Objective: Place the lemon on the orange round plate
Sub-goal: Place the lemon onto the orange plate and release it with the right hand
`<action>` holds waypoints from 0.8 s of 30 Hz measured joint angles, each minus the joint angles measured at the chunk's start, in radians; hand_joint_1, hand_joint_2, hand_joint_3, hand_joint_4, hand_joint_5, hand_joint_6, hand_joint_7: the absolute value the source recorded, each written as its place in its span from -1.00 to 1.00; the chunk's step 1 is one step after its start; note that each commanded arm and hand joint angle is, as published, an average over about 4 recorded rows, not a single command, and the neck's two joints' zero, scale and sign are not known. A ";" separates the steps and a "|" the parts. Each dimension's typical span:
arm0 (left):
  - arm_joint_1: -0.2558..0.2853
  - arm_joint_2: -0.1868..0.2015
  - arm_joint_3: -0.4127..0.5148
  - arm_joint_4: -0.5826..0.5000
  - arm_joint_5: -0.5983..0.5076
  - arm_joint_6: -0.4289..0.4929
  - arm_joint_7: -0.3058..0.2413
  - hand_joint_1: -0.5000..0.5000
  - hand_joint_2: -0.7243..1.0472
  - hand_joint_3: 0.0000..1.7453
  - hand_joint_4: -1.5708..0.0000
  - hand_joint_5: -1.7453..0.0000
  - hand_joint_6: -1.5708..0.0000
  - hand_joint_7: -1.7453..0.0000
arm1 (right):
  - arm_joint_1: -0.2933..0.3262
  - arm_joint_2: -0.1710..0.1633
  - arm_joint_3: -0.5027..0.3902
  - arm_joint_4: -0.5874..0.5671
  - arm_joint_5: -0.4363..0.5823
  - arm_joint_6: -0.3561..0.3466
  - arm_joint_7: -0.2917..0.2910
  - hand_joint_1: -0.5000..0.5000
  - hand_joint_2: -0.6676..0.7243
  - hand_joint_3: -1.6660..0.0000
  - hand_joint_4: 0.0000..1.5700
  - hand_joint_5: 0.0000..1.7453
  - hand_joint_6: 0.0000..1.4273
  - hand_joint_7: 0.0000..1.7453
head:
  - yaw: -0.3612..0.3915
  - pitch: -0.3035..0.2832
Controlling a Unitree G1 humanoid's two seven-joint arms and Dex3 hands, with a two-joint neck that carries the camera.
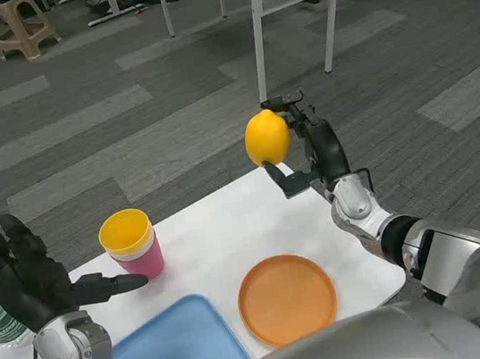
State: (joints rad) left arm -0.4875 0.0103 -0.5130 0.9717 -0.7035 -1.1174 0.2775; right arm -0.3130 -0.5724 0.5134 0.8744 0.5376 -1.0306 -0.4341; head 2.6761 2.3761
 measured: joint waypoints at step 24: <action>-0.009 -0.034 0.035 -0.009 0.016 0.001 0.001 -1.00 -1.00 -0.90 1.00 1.00 1.00 0.92 | -0.031 -0.055 0.096 0.027 0.001 -0.024 -0.075 -0.40 -0.55 -0.71 -0.20 0.47 -0.52 0.30 | 0.020 -0.035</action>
State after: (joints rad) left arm -0.4961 -0.0241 -0.4784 0.9627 -0.6876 -1.1163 0.2787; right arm -0.3442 -0.6271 0.6096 0.9019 0.5390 -1.0545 -0.5086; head 2.6959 2.3408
